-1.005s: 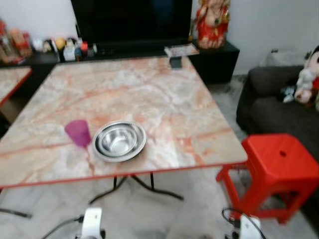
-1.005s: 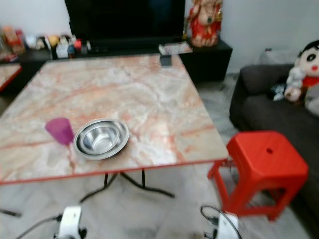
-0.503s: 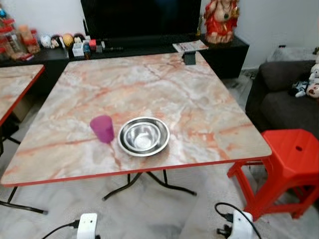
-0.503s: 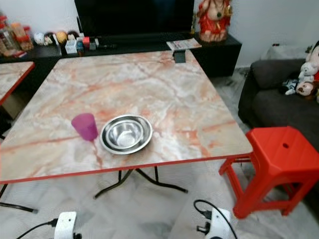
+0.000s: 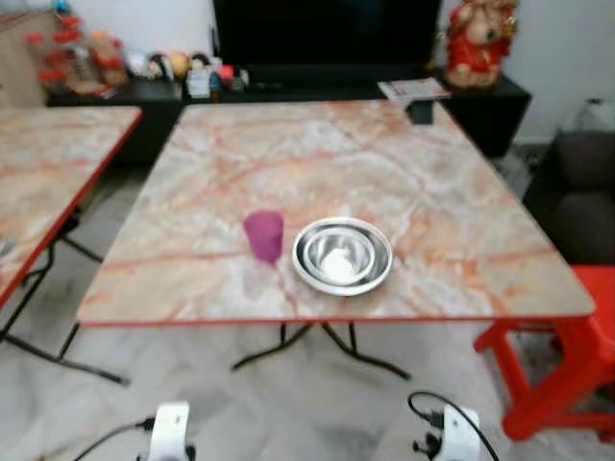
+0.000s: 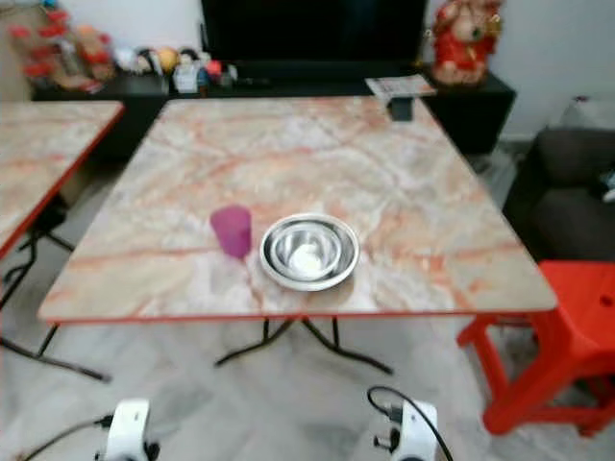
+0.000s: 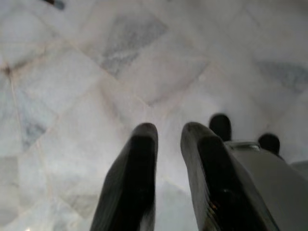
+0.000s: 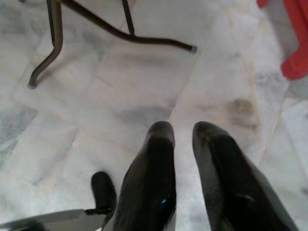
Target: Setting the table
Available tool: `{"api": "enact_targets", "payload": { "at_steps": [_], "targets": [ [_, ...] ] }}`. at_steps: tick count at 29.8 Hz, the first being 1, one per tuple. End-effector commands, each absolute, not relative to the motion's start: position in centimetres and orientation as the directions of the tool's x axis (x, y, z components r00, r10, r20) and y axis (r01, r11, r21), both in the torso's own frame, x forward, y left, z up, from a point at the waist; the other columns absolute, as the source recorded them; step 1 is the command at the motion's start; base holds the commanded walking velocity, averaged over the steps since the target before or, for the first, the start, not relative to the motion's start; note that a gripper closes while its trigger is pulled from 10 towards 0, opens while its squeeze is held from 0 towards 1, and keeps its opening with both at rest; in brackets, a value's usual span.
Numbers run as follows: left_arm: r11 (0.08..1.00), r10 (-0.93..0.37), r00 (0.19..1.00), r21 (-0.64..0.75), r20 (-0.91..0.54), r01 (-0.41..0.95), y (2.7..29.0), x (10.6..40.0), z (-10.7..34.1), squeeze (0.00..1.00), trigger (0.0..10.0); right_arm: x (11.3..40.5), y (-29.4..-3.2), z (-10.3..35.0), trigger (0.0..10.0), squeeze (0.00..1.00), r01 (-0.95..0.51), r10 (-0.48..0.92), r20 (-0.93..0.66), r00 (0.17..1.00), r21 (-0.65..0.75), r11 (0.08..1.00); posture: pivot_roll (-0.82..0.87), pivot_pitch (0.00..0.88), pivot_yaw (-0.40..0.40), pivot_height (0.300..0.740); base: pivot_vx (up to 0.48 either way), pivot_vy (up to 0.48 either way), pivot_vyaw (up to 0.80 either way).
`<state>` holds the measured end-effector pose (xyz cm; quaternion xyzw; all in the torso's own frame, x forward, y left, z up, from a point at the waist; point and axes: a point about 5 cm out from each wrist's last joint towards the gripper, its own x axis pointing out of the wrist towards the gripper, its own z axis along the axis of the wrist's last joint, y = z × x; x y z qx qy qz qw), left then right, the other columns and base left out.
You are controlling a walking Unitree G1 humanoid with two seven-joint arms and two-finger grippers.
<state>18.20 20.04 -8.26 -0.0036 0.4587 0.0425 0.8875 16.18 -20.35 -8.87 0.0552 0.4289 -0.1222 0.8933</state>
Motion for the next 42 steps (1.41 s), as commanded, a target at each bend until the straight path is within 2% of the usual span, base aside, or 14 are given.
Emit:
{"api": "enact_targets", "payload": {
  "at_steps": [1, 9, 11, 42],
  "targets": [
    [0.994, 0.095, 0.57, 0.052, -0.816, -0.092, 20.82, 18.2, -8.15, 0.0, 10.0, 16.43, -20.01, -8.81, 10.0, 0.0, 0.271, -0.168, -0.776, 0.607, 0.004, 0.962, -0.06, 0.0, 0.031, 0.74, 0.0, 0.304, 0.0],
    [0.994, 0.099, 0.573, 0.054, -0.814, -0.096, 20.97, 18.32, -8.06, 0.0, 10.0, 16.73, -19.85, -8.72, 10.0, 0.0, 0.254, -0.164, -0.774, 0.612, -0.004, 0.967, -0.05, 0.0, 0.031, 0.74, 0.0, 0.303, 0.25],
    [0.994, 0.1, 0.574, 0.053, -0.813, -0.098, 20.97, 18.34, -8.05, 0.0, 10.0, 16.73, -19.78, -8.73, 10.0, 0.0, 0.292, -0.166, -0.773, 0.612, 0.026, 0.956, -0.05, 0.0, 0.03, 0.74, 0.0, 0.292, 0.0],
    [0.995, 0.1, 0.569, 0.067, -0.816, -0.079, 21.32, 18.13, -8.08, 0.0, 10.0, 16.86, -19.62, -8.7, 10.0, 0.0, 0.248, -0.158, -0.773, 0.615, -0.001, 0.969, -0.05, 0.0, 0.04, 0.74, 0.0, 0.292, 0.04]
  ]
}}
